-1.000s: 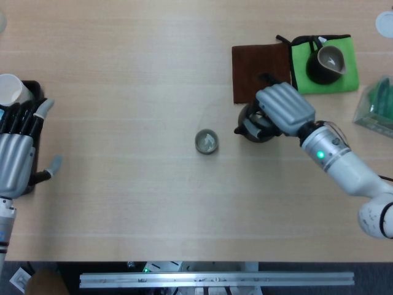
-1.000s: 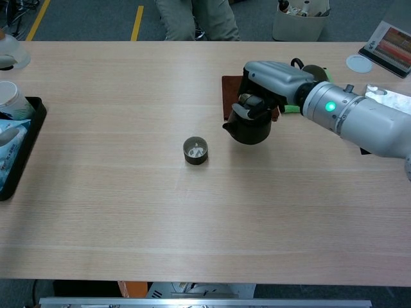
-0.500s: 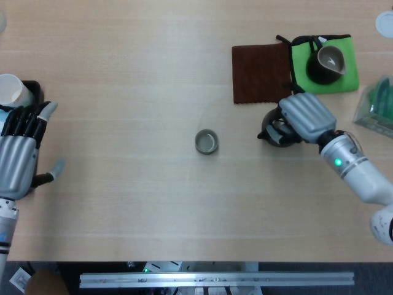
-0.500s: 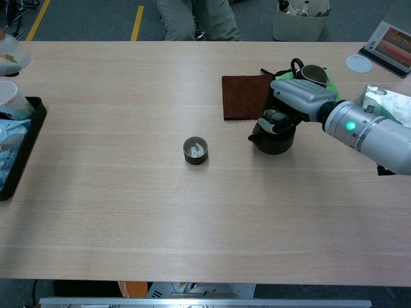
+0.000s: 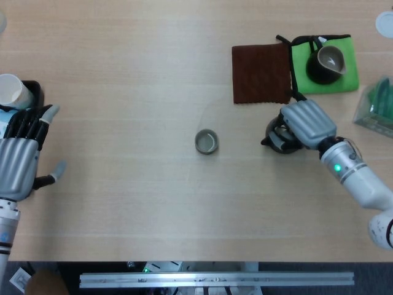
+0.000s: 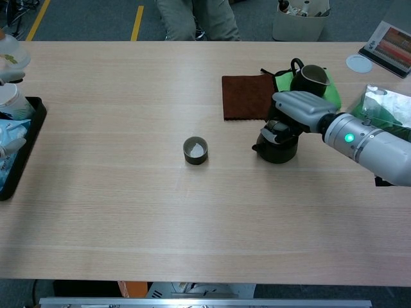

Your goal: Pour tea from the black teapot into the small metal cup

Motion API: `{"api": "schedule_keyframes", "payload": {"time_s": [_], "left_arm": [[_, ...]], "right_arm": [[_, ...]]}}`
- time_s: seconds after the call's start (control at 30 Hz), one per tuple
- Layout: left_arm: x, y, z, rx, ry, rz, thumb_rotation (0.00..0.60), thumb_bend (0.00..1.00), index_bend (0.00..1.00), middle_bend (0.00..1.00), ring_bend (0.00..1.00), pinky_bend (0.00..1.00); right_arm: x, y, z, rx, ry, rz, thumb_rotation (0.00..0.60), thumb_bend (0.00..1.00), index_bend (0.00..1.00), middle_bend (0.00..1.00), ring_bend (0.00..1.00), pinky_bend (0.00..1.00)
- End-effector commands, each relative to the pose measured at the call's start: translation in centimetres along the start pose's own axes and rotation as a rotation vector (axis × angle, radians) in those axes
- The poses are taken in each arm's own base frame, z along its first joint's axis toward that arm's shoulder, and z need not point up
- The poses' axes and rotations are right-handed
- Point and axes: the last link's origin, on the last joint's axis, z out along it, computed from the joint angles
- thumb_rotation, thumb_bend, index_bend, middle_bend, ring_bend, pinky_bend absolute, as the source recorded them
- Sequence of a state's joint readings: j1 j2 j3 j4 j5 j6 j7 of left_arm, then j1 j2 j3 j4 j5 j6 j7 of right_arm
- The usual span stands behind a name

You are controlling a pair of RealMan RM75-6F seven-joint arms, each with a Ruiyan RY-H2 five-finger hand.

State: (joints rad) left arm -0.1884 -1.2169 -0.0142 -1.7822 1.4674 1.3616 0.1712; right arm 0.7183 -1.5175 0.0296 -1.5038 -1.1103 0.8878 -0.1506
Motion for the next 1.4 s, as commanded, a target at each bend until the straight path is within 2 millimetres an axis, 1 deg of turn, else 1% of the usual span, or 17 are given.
{"api": "schedule_keyframes", "payload": {"time_s": [0.03,0.27,0.53,0.57,0.6,0.67,0.7,0.73,0.83,0.87,1.03,1.23,1.4], "left_arm": [[-0.06,-0.01,-0.01,0.000,-0.002,-0.001,0.600,0.27,0.03,0.10,0.08,0.09],[-0.26,-0.04,-0.05,0.002,-0.008,-0.001,0.600,0.27,0.03,0.10,0.08,0.09],[-0.40,0.02,-0.08,0.002,-0.015,-0.001,0.600,0.27,0.03,0.10,0.08,0.09],[-0.42,0.05,-0.09,0.002,-0.016,-0.002,0.600,0.27,0.03,0.10,0.08,0.09],[-0.44,0.06,-0.09,0.001,-0.017,-0.002,0.600,0.27,0.03,0.10,0.08,0.09],[-0.44,0.10,-0.10,0.001,-0.017,-0.002,0.600,0.27,0.03,0.10,0.08,0.09],[-0.44,0.12,-0.09,0.001,-0.017,-0.002,0.600,0.27,0.03,0.10,0.08,0.09],[-0.43,0.13,-0.08,0.001,-0.016,-0.002,0.600,0.27,0.03,0.10,0.08,0.09],[-0.41,0.19,-0.05,-0.001,-0.016,-0.002,0.600,0.27,0.03,0.10,0.08,0.09],[-0.41,0.23,-0.03,-0.002,-0.015,-0.001,0.600,0.27,0.03,0.10,0.08,0.09],[-0.45,0.32,-0.01,-0.004,-0.018,-0.001,0.600,0.27,0.03,0.10,0.08,0.09],[-0.39,0.45,0.03,-0.008,-0.017,0.000,0.600,0.27,0.03,0.10,0.08,0.09],[-0.38,0.55,0.03,-0.011,-0.017,0.001,0.600,0.27,0.03,0.10,0.08,0.09]], "right_arm": [[-0.28,0.13,-0.03,-0.005,-0.006,0.006,0.566,0.45,0.90,0.82,0.88,0.10],[-0.79,0.41,-0.17,-0.012,-0.014,0.015,0.567,0.45,0.88,0.81,0.87,0.10],[-0.95,0.73,-0.36,-0.017,-0.023,0.014,0.564,0.45,0.83,0.78,0.84,0.10],[-0.98,0.79,-0.39,-0.019,-0.026,0.015,0.565,0.43,0.83,0.77,0.84,0.10],[-0.99,0.83,-0.40,-0.021,-0.027,0.019,0.566,0.37,0.82,0.77,0.84,0.10],[-0.95,0.91,-0.43,-0.024,-0.028,0.024,0.566,0.22,0.81,0.76,0.83,0.10],[-0.94,0.94,-0.44,-0.026,-0.028,0.029,0.565,0.18,0.81,0.76,0.83,0.10],[-0.92,0.95,-0.45,-0.027,-0.028,0.033,0.565,0.12,0.81,0.76,0.83,0.10],[-0.93,1.04,-0.50,-0.029,-0.027,0.038,0.565,0.02,0.81,0.76,0.83,0.10],[-0.90,1.05,-0.50,-0.028,-0.026,0.041,0.565,0.01,0.81,0.76,0.83,0.10],[-0.71,1.05,-0.58,-0.024,-0.024,0.058,0.561,0.00,0.80,0.76,0.82,0.09],[-0.39,1.00,-0.79,-0.011,-0.028,0.074,0.505,0.00,0.78,0.74,0.81,0.08],[-0.20,1.06,-0.94,-0.005,-0.034,0.058,0.490,0.00,0.76,0.71,0.77,0.07]]}}
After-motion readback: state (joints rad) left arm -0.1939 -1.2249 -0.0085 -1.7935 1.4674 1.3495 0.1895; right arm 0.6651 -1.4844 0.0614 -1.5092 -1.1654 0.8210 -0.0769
